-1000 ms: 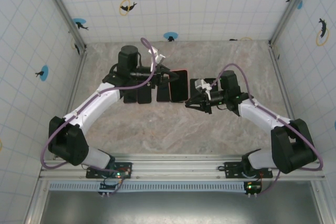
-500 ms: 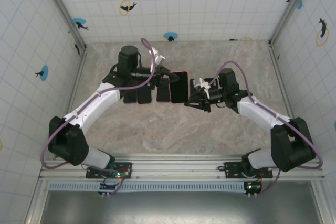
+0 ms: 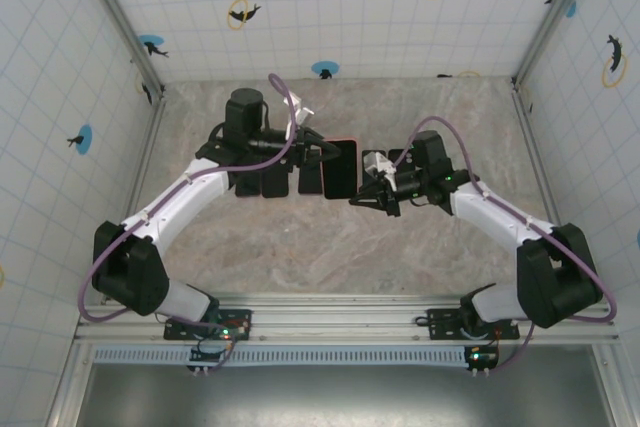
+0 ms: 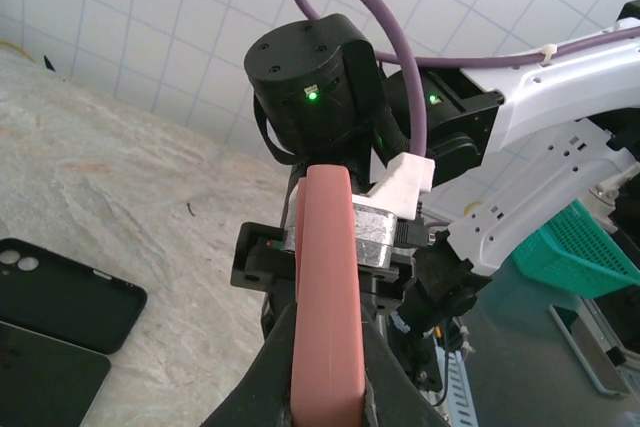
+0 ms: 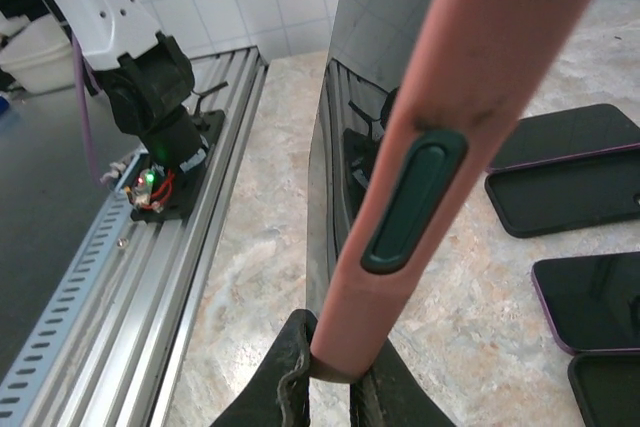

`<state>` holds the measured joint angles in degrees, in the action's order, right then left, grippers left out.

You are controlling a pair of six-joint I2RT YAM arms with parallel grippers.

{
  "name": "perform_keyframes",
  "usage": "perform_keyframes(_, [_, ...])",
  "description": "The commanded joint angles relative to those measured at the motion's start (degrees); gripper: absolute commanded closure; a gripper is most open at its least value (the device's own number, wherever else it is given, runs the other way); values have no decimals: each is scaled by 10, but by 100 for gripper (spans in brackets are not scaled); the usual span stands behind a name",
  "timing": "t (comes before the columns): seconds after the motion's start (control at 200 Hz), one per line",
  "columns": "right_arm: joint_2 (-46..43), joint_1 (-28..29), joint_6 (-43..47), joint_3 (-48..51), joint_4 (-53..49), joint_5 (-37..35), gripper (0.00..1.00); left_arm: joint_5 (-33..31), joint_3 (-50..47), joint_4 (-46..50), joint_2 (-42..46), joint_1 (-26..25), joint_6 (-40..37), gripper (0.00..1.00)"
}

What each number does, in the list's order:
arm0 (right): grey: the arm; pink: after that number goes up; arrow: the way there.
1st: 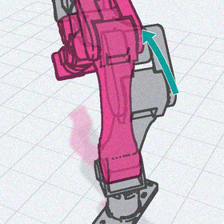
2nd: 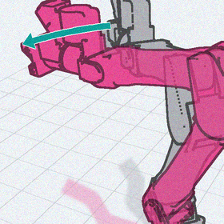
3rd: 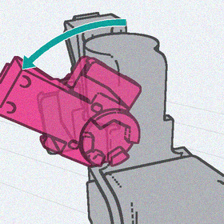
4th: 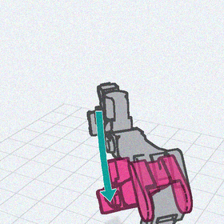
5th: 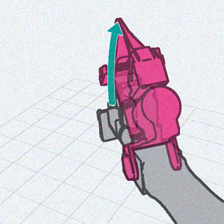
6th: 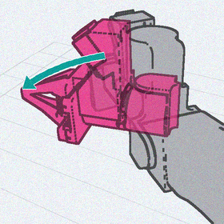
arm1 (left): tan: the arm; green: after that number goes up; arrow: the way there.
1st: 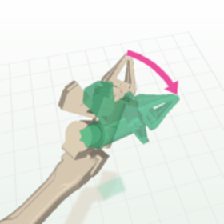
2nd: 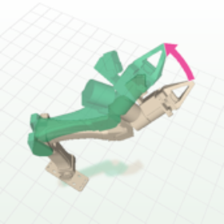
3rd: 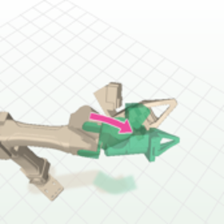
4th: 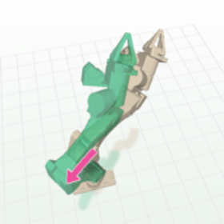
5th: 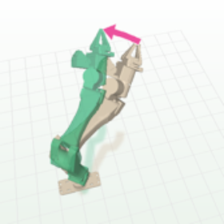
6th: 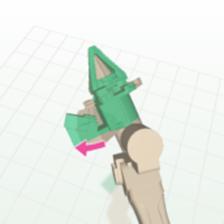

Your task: Take the phone out of the phone case

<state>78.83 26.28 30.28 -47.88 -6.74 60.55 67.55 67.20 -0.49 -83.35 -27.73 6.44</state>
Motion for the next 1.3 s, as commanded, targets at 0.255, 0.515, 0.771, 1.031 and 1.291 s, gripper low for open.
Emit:
perform_keyframes(0.255, [-31,22,69,-51,-41,-174,92,84,4,-5,15,-5,28,100])
perform_keyframes(0.515, [-38,23,80,-63,-22,-210,93,84,2,-9,14,-8,33,100])
perform_keyframes(0.771, [-54,25,74,-54,20,-210,94,85,5,-15,10,-12,39,100])
perform_keyframes(1.031, [-75,25,75,-34,65,-214,94,77,13,-20,7,-12,51,100])
perform_keyframes(1.291, [-99,26,64,-3,128,-216,94,74,14,-38,1,-13,69,100])
